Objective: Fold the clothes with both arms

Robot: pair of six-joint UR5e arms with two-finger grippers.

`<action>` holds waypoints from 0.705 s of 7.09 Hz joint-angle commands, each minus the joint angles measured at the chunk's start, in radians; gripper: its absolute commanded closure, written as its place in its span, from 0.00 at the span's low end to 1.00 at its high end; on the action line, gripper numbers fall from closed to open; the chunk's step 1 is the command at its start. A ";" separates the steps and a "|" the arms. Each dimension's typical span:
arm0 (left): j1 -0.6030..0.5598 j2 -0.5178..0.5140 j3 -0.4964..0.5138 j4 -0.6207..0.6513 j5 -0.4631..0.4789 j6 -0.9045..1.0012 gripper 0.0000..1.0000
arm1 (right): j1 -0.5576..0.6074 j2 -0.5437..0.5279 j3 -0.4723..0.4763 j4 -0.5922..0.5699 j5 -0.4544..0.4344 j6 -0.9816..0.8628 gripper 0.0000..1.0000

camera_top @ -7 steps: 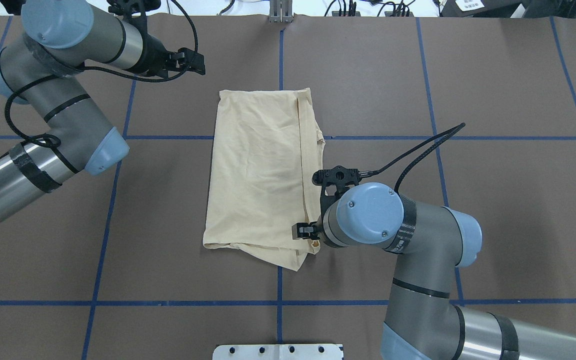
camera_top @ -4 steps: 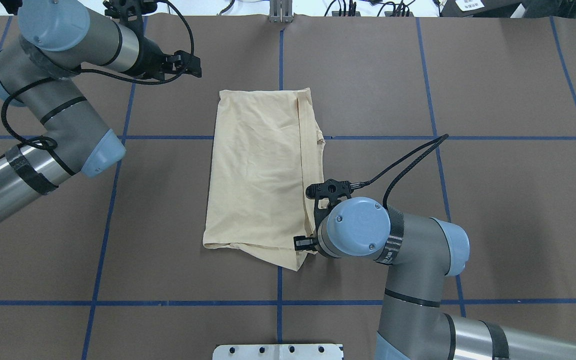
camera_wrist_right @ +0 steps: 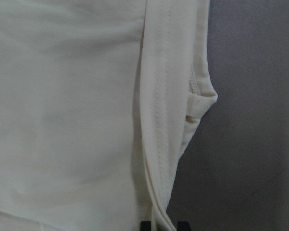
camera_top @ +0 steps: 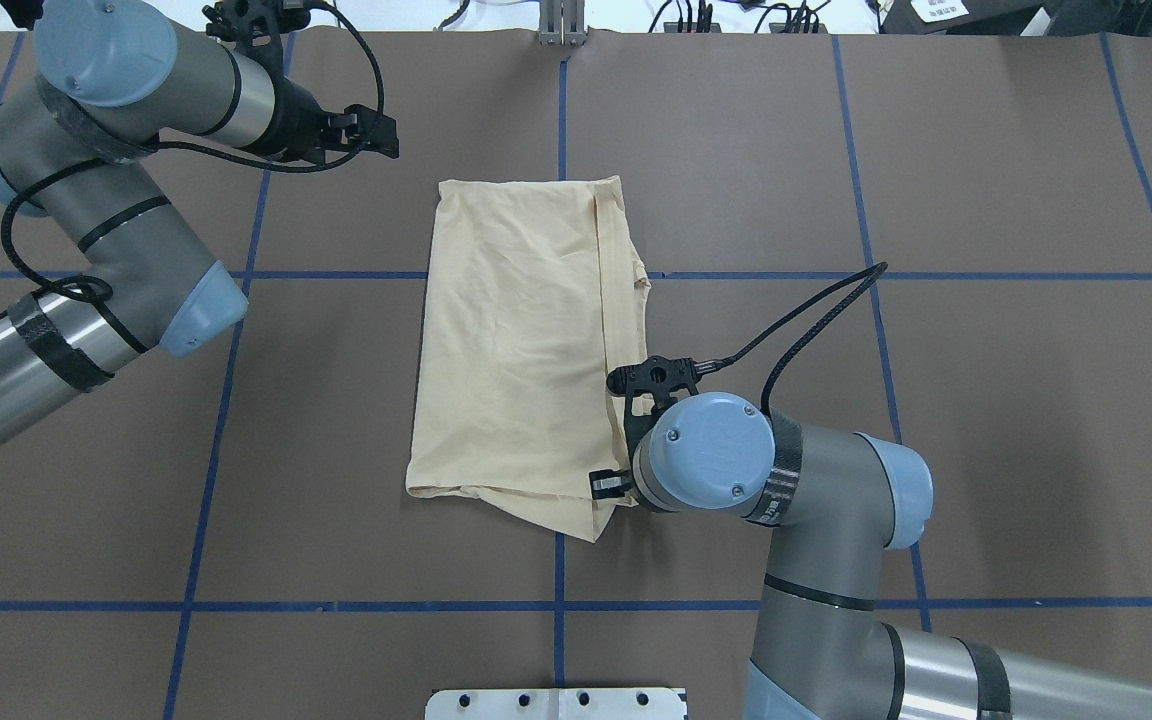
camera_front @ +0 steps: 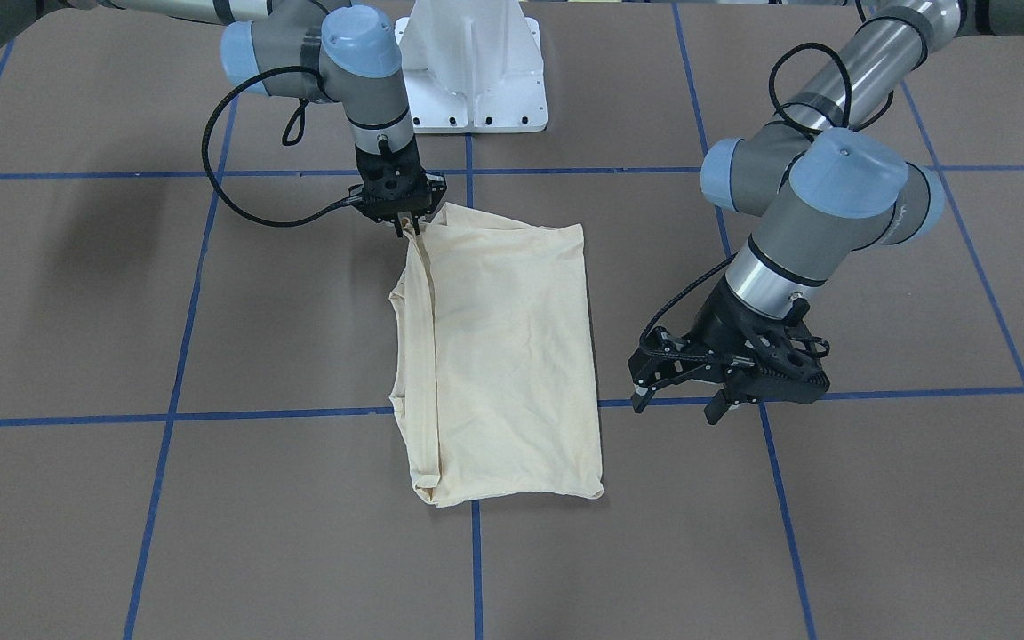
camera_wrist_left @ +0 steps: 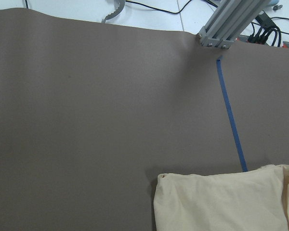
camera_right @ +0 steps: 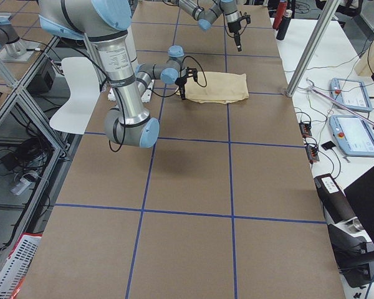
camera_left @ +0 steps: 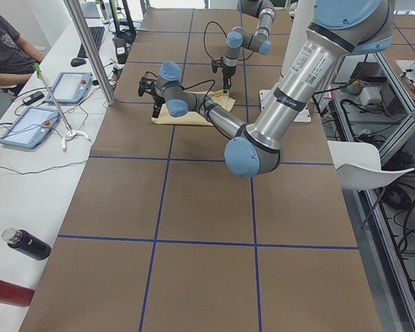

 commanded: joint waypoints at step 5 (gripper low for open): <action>0.000 0.002 0.001 0.002 0.002 0.000 0.06 | 0.002 0.000 0.011 0.000 0.006 0.001 1.00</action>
